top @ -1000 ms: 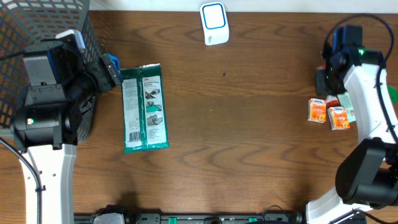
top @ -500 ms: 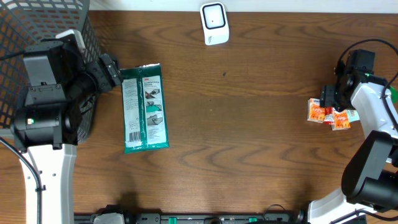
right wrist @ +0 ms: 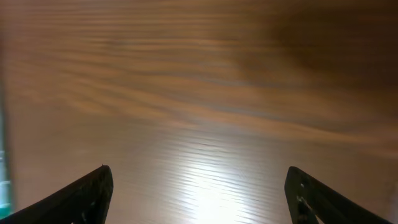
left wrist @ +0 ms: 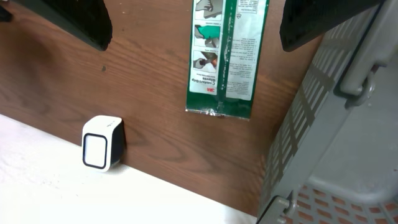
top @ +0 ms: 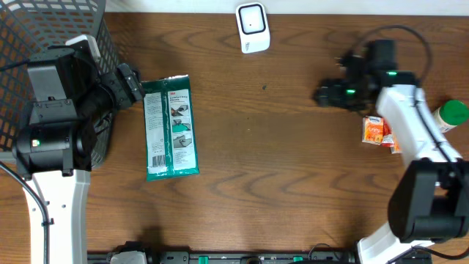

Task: Scan the item barcode
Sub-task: 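Release the red tube beside the Kleenex packs and withdraw, then move the right gripper left and grasp the green glove package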

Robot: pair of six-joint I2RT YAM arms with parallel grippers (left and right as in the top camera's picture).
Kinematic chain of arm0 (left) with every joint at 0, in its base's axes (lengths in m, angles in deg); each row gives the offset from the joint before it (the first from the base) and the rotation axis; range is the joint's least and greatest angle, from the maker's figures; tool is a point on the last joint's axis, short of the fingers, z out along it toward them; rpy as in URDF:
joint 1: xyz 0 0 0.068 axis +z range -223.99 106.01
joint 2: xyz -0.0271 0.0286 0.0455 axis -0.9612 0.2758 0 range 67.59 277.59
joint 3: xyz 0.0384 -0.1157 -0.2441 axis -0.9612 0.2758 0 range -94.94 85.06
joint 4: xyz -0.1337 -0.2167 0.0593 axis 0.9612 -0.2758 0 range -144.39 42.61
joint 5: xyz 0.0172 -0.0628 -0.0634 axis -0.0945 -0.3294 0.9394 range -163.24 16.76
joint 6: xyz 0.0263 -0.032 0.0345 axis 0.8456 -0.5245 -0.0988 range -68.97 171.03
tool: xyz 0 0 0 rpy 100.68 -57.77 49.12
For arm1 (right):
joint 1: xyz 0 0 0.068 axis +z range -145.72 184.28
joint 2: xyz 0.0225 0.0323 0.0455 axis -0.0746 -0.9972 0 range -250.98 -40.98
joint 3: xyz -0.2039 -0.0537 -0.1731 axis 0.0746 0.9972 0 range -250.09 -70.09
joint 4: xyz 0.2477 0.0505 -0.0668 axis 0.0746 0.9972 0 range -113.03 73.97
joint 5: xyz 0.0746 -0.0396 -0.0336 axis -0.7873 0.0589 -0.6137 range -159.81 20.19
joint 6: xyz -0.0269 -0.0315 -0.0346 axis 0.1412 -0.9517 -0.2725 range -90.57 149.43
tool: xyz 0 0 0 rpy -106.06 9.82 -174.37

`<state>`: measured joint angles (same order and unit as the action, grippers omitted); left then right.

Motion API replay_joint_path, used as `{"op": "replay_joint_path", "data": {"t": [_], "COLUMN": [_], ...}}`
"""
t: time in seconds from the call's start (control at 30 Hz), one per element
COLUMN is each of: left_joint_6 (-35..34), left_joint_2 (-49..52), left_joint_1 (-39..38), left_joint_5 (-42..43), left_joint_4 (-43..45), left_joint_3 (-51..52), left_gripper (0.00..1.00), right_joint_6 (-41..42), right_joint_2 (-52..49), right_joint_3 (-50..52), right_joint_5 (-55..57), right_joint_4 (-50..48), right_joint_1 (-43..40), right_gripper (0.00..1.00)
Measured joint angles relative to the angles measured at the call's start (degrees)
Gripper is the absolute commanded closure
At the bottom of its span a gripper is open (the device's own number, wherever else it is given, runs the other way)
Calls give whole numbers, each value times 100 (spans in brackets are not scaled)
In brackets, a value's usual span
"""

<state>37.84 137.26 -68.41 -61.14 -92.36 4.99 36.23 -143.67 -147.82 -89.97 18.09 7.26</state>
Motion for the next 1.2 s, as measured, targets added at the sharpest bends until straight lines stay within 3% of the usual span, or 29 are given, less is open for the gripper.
{"op": "replay_joint_path", "data": {"t": [0.23, 0.47, 0.7, 0.87, 1.0, 1.2], "left_joint_6": [0, 0, 0, 0, 0, 0], "left_joint_2": [0, 0, 0, 0, 0, 0], "left_joint_1": [0, 0, 0, 0, 0, 0], "left_joint_5": [2, 0, 0, 2, 2, 2], "left_joint_4": [-2, -2, -2, -2, -2, -2], "left_joint_3": [0, 0, 0, 0, 0, 0], "left_gripper": [13, 13, 13, 13, 13, 13], "right_joint_6": [671, 765, 315, 166, 155, 378], "right_joint_2": [-28, -691, -1593, -1926, -2004, -1937], "right_joint_3": [13, 11, 15, 22, 15, -48], "right_joint_5": [-127, 702, 1598, 2245, 2511, 3117], "right_joint_4": [-1178, -2210, -3064, -3224, -3220, -2787], "right_joint_1": [2006, 3832, 4861, 5130, 5169, 5178], "right_gripper": [11, 8, 8, 11, 25, 62]}}
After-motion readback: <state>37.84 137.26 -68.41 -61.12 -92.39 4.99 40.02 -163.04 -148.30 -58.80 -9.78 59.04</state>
